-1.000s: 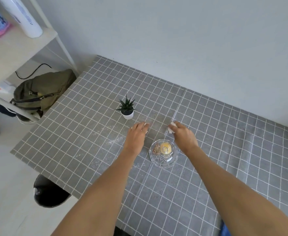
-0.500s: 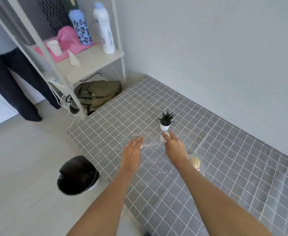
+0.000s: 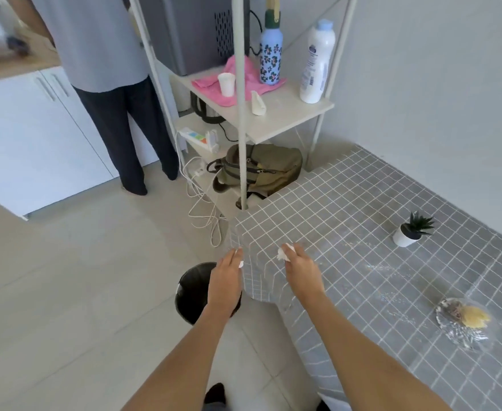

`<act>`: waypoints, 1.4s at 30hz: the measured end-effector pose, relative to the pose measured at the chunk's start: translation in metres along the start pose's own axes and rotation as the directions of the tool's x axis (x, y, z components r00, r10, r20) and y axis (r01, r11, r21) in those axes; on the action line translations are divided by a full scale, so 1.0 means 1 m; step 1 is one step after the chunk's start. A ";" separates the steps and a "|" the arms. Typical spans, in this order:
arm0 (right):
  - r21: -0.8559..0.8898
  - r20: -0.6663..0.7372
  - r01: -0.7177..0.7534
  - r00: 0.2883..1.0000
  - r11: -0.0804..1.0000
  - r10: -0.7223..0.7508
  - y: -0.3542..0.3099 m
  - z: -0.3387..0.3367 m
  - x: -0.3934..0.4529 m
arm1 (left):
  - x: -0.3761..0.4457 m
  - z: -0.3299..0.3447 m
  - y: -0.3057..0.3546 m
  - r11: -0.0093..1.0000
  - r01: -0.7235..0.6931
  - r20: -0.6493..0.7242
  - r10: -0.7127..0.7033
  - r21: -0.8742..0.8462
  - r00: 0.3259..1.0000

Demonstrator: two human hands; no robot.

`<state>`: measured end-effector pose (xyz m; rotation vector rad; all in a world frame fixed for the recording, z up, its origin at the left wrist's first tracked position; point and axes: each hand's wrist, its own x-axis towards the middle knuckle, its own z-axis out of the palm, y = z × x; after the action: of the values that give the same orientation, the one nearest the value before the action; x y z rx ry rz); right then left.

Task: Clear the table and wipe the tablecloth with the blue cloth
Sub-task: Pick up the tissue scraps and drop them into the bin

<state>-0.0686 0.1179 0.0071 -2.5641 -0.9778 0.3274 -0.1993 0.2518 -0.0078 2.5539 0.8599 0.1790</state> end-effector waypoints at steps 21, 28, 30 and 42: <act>-0.113 0.390 0.179 0.913 0.977 -0.122 -0.105 0.179 0.065 | 0.006 0.036 -0.173 0.973 0.232 0.091 -0.232 0.013 0.968; -0.104 0.386 0.218 0.908 0.970 -0.163 -0.081 0.255 0.102 | 0.031 0.095 -0.216 0.944 0.329 0.109 -0.327 -0.008 0.939; -0.079 0.368 0.215 0.914 0.973 -0.172 -0.080 0.270 0.109 | 0.036 0.108 -0.226 0.937 0.349 0.114 -0.346 -0.009 0.931; -0.053 0.510 0.230 0.843 0.972 -0.172 -0.072 0.311 0.125 | 0.054 0.129 -0.262 0.912 0.409 0.095 -0.405 -0.020 0.909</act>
<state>-0.1265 0.3336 -0.2536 -2.4867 -1.4733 0.9414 -0.2655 0.4237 -0.2407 2.2637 1.3138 -0.0468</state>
